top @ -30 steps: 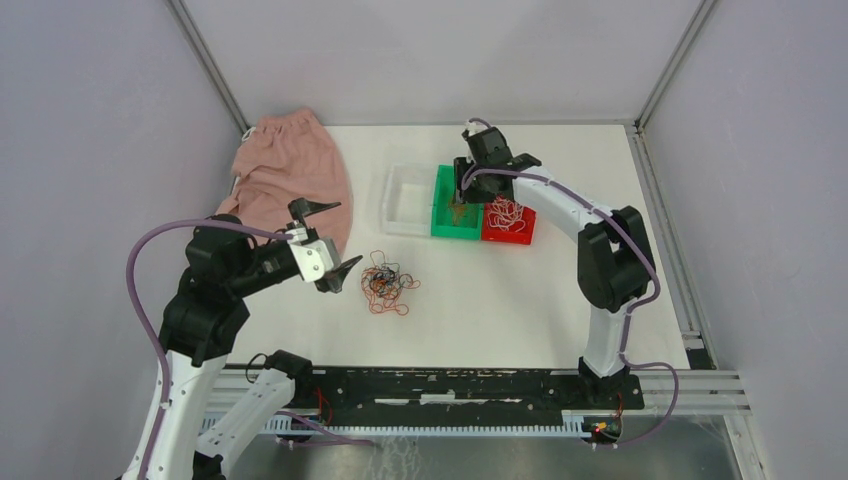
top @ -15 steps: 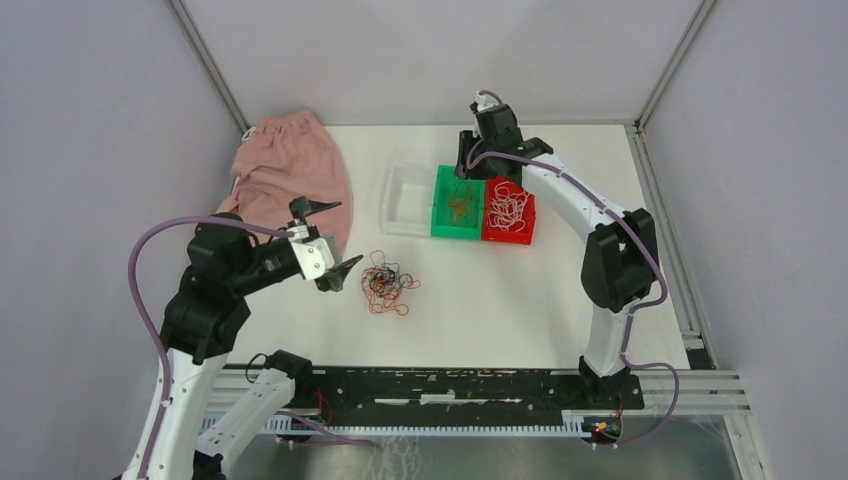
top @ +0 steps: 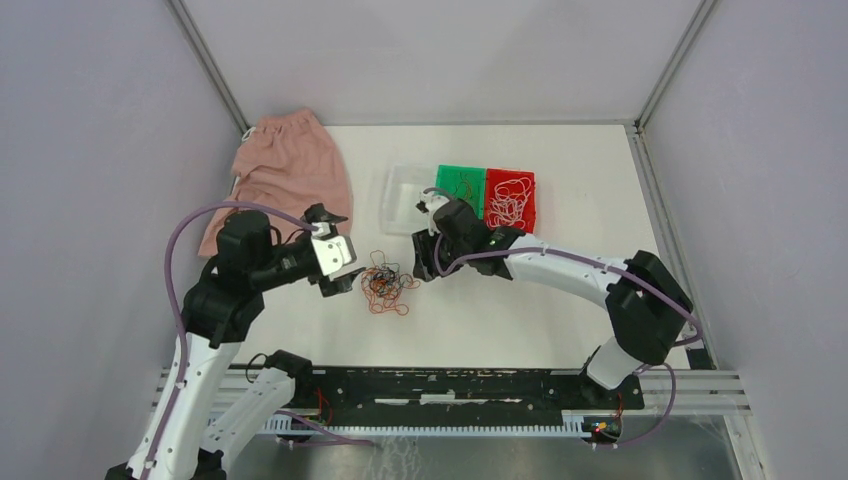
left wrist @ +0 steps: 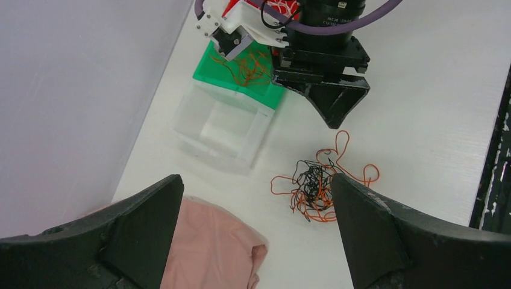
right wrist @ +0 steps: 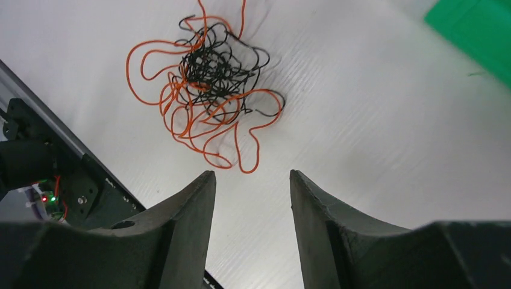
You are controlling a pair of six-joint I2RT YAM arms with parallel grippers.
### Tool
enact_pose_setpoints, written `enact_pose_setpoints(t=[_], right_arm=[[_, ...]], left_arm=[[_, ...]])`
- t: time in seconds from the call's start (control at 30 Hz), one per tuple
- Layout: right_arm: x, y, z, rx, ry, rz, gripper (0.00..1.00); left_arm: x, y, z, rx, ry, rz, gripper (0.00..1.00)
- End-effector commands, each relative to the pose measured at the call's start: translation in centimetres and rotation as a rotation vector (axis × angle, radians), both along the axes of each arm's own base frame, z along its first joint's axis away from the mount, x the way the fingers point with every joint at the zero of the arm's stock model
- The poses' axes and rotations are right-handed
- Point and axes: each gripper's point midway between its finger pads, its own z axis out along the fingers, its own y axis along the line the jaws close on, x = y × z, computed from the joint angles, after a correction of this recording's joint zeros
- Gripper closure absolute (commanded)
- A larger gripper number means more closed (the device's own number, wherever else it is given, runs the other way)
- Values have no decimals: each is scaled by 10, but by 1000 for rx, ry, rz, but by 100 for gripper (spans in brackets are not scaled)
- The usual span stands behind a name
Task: Untangle the cables
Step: Place the cable in the bin, then untie the cable.
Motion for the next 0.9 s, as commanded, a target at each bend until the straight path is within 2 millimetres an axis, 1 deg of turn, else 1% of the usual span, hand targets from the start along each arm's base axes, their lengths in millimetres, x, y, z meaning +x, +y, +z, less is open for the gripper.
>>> enact_pose_setpoints(t=[0.0, 0.03, 0.1, 0.17, 0.3, 0.4, 0.47, 0.53, 0.6, 0.63, 0.77, 0.87], right_arm=[[-11, 18, -12, 111, 78, -47, 45], [-14, 22, -17, 119, 98, -49, 45], [-15, 32, -20, 142, 122, -53, 46], [-13, 39, -25, 146, 138, -60, 48], [-10, 50, -37, 160, 173, -80, 55], [-9, 54, -42, 175, 195, -92, 65], [-9, 55, -38, 187, 192, -94, 76], [-8, 55, -27, 204, 171, -89, 90], [-6, 54, -10, 226, 129, -81, 97], [-5, 53, 0, 233, 101, -67, 99], [-6, 50, 46, 269, -5, 5, 100], [-15, 53, 82, 323, -55, 86, 100]], left_arm=[[-3, 4, -9, 66, -32, -30, 1], [-4, 4, -10, 70, -34, -31, 1], [-5, 5, -11, 76, -38, -33, 1], [-7, 6, -11, 83, -47, -37, 1], [-9, 8, -8, 90, -63, -36, 1], [-9, 8, -6, 91, -70, -38, 1], [-10, 8, -6, 92, -71, -39, 1], [-10, 8, -7, 92, -69, -41, 1], [-11, 7, -9, 90, -64, -47, 1], [-12, 7, -10, 88, -60, -50, 1], [-16, 5, -14, 73, -41, -59, 1], [-16, 4, -14, 54, -37, -53, 1]])
